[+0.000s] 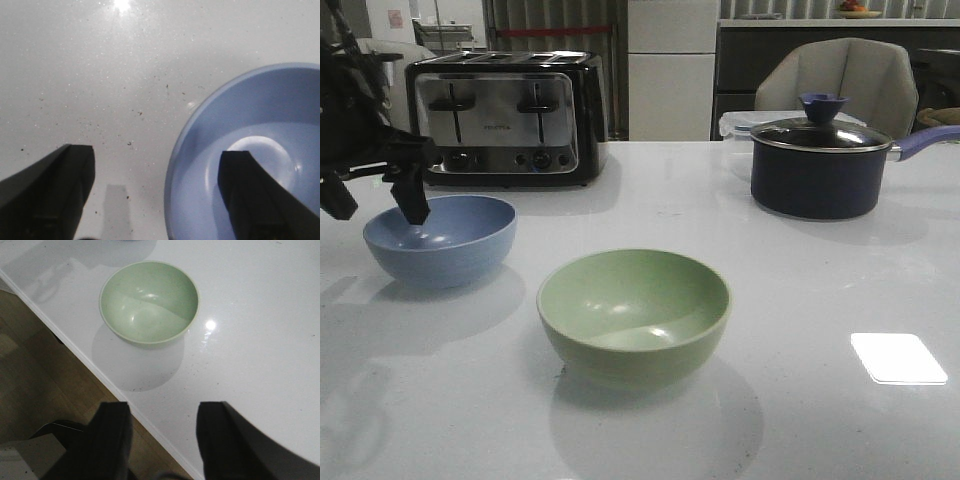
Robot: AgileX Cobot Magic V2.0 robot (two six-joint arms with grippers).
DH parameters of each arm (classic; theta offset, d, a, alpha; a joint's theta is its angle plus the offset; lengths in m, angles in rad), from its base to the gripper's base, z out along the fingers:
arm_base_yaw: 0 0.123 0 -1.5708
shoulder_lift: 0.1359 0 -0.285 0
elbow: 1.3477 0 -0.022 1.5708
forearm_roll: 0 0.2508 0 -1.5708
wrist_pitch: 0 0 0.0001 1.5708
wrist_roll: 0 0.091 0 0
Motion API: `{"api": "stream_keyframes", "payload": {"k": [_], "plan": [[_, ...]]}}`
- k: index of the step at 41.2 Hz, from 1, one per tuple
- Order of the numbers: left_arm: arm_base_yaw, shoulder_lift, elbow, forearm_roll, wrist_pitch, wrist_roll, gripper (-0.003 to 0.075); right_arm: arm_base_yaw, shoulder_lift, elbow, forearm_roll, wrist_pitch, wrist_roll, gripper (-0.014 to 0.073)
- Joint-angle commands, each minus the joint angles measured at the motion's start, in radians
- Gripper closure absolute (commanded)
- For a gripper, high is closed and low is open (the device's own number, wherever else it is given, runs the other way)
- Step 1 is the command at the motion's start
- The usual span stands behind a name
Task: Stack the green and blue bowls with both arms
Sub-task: 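Move the left gripper down to the rim of the blue bowl, then grasp and lift the blue bowl with the left gripper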
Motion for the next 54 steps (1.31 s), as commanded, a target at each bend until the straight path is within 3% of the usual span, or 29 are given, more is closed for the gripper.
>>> {"api": "stream_keyframes", "payload": {"k": [1,8,18,24,39,54], "plan": [[-0.004,-0.030,-0.041,-0.010,-0.046,0.002,0.0161,0.001,-0.005,-0.027,0.009,-0.060,-0.009,0.0169],[-0.004,-0.007,-0.041,-0.008,-0.029,0.002,0.0215,0.001,-0.005,-0.027,0.009,-0.060,-0.009,0.0169],[-0.004,-0.006,-0.041,-0.008,0.024,0.002,0.0496,0.001,-0.005,-0.027,0.009,-0.060,-0.009,0.0169],[-0.004,-0.007,-0.041,-0.008,0.045,0.002,0.0625,0.001,-0.005,-0.027,0.009,-0.060,-0.009,0.0169],[-0.004,-0.171,-0.055,-0.065,0.164,0.064,0.0627,0.001,-0.005,-0.027,0.009,-0.060,-0.009,0.0169],[-0.117,-0.373,-0.055,-0.332,0.296,0.289,0.0627,0.001,-0.005,-0.027,0.009,-0.060,-0.009,0.0169]]}}
